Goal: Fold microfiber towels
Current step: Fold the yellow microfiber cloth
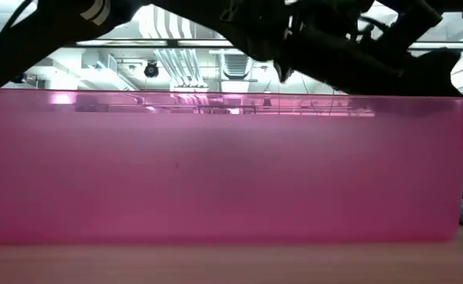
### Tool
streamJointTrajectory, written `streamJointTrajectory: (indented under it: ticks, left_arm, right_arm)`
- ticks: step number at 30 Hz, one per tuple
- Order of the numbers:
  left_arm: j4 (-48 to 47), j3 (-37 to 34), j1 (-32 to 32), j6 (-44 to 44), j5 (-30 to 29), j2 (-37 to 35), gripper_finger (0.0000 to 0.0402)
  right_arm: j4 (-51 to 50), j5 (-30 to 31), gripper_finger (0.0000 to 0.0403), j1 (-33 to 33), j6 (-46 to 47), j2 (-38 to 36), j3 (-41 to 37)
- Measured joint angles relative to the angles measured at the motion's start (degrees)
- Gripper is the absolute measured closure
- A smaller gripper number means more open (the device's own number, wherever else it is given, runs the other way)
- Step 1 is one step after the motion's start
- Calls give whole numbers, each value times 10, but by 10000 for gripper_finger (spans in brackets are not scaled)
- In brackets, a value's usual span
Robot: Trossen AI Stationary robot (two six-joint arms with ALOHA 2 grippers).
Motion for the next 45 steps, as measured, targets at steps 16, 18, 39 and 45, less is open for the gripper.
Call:
streamJointTrajectory:
  ticks: [16,18,39,45]
  left_arm:
    - [4,7,18,-5,16,44,190]
    - [0,6,20,-5,8,44,190]
    - [-43,5,28,-34,-2,46,317]
    - [-48,5,28,-34,-2,38,394]
  right_arm:
    - [0,1,394,0,1,0,0]
    - [0,1,394,0,1,0,0]
    - [-4,3,394,0,-10,0,0]
    - [-5,5,394,0,-10,0,0]
